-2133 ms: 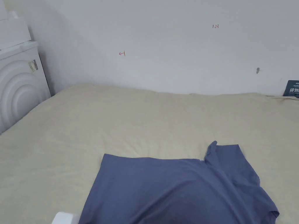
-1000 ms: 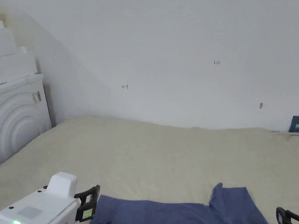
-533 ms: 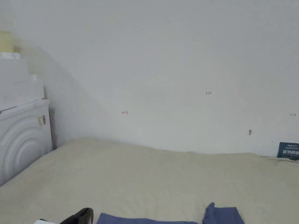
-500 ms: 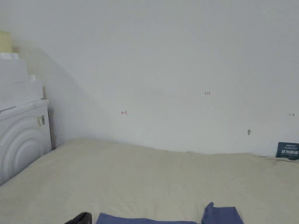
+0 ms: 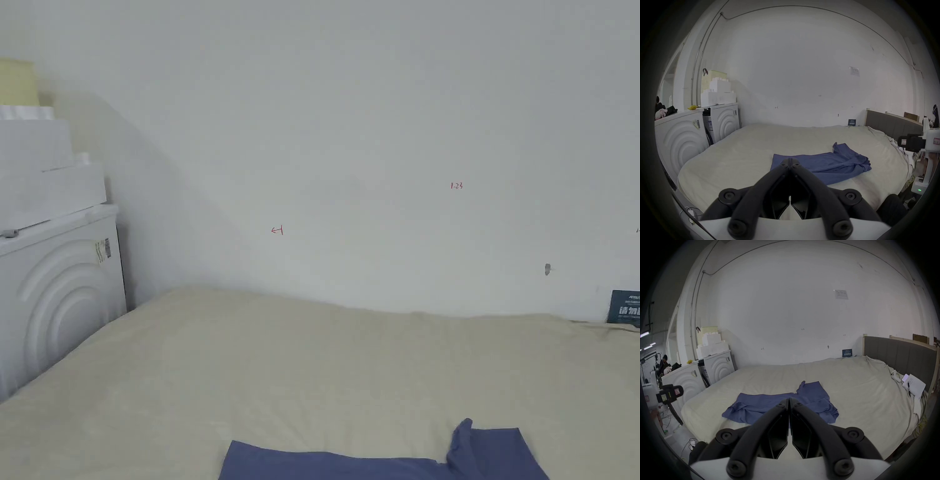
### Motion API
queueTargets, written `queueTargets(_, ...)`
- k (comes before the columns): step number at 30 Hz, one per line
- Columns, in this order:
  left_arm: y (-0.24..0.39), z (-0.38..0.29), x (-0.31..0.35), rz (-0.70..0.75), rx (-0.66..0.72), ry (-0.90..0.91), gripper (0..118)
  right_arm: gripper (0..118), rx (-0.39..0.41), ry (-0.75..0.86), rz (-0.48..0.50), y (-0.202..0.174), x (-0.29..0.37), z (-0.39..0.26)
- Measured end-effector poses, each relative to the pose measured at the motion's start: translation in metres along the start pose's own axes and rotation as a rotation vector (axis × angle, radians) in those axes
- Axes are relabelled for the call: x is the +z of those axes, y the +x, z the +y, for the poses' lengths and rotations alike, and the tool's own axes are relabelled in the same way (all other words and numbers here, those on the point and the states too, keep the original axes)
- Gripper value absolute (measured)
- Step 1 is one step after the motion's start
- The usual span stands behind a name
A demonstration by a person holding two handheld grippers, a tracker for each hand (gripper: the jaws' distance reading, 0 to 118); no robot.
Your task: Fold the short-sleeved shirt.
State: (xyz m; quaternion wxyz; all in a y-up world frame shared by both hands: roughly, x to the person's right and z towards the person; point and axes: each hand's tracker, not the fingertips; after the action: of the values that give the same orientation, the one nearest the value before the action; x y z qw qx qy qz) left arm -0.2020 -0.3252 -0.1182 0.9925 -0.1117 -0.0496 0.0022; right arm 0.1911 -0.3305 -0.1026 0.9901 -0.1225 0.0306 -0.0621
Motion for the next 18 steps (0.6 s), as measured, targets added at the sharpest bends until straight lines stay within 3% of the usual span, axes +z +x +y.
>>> queueTargets(7,0.004,-0.007,-0.011,-0.010,-0.057,-0.028,0,0,-0.037,-0.002,0.014,0.003,-0.003,-0.005)
queueTargets(11,-0.007,-0.021,-0.035,-0.003,-0.001,-0.082,0,0,-0.031,-0.022,0.007,0.004,-0.008,-0.008)
queueTargets(13,-0.012,-0.032,-0.057,0.003,0.012,-0.117,7,0,-0.035,-0.043,0.029,0.006,-0.011,-0.010)
queueTargets(15,-0.018,-0.046,-0.087,-0.006,0.008,-0.163,31,0,-0.049,-0.058,0.029,0.007,-0.014,-0.012)
queueTargets(17,-0.023,-0.057,-0.120,0.004,0.010,-0.231,79,0,-0.047,-0.072,0.026,0.008,-0.018,-0.015)
queueTargets(18,-0.025,-0.064,-0.138,-0.003,0.030,-0.243,93,0,-0.044,-0.090,0.022,0.008,-0.021,-0.017)
